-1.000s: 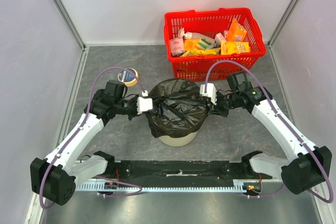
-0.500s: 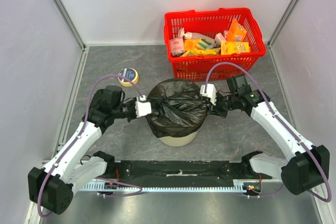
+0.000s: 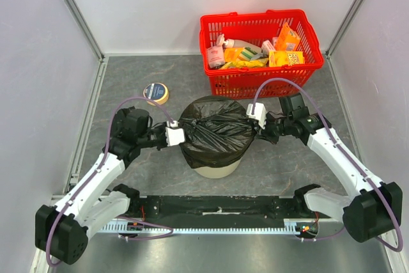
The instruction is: Put the trash bags into the trash bin
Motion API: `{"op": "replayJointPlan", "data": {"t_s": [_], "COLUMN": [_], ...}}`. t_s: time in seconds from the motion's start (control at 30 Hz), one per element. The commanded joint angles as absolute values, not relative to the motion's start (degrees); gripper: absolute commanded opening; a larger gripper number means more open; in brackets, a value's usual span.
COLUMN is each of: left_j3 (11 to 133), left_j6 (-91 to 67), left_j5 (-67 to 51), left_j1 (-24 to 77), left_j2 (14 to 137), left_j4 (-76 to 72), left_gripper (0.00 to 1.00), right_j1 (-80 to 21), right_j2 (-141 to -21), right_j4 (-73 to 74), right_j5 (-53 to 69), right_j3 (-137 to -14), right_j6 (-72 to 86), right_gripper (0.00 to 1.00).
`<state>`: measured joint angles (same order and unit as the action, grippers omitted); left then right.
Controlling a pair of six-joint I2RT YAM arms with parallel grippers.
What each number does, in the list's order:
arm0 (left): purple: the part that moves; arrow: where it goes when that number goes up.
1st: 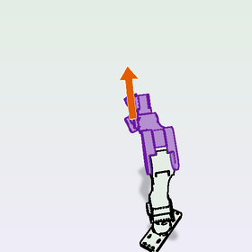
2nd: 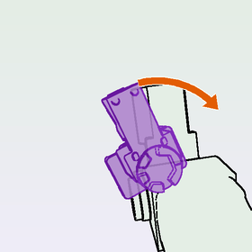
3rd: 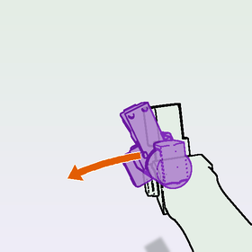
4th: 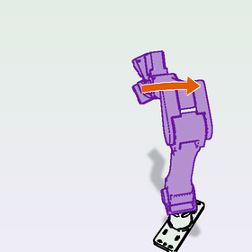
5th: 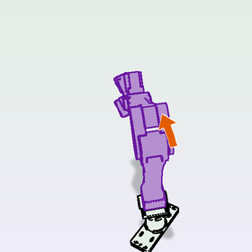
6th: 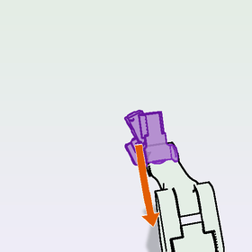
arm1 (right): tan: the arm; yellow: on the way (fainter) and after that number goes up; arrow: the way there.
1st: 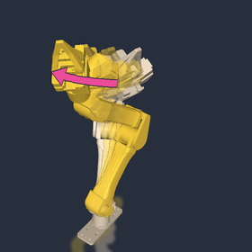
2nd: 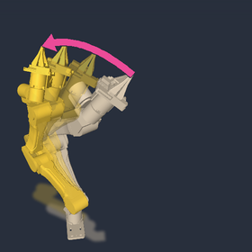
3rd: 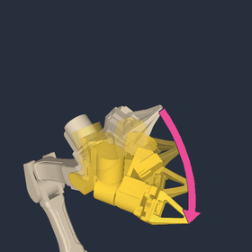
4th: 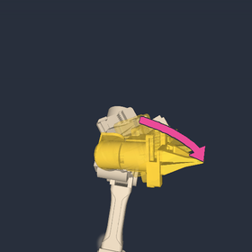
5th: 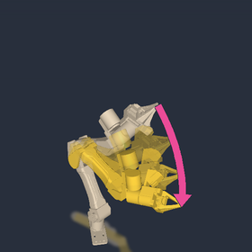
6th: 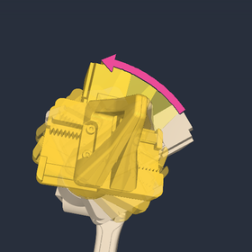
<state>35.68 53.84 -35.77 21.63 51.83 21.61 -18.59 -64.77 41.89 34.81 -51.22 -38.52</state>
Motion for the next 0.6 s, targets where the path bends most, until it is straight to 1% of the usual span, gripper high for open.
{"op": "replayJointPlan", "data": {"t_s": [0.0,0.33,0.57], "left_j3": [32.0,30.2,28.0], "left_j6": [53.4,50.5,50.4], "left_j5": [-30.9,-31.1,-29.4], "left_j1": [21.3,21.3,21.3], "left_j2": [51.2,49.9,49.4], "left_j4": [23.0,20.8,18.9], "left_gripper": [0.02,0.02,0.02], "right_j1": [-16.3,-15.7,-15.6], "right_j2": [-64.6,-65.3,-64.6], "right_j4": [42.5,41.7,42.2], "right_j5": [29.4,36.5,35.9], "right_j3": [-49.0,-46.7,-45.4], "right_j6": [-39.4,-39.1,-39.9], "right_gripper": [0.0,0.0,0.0]}}
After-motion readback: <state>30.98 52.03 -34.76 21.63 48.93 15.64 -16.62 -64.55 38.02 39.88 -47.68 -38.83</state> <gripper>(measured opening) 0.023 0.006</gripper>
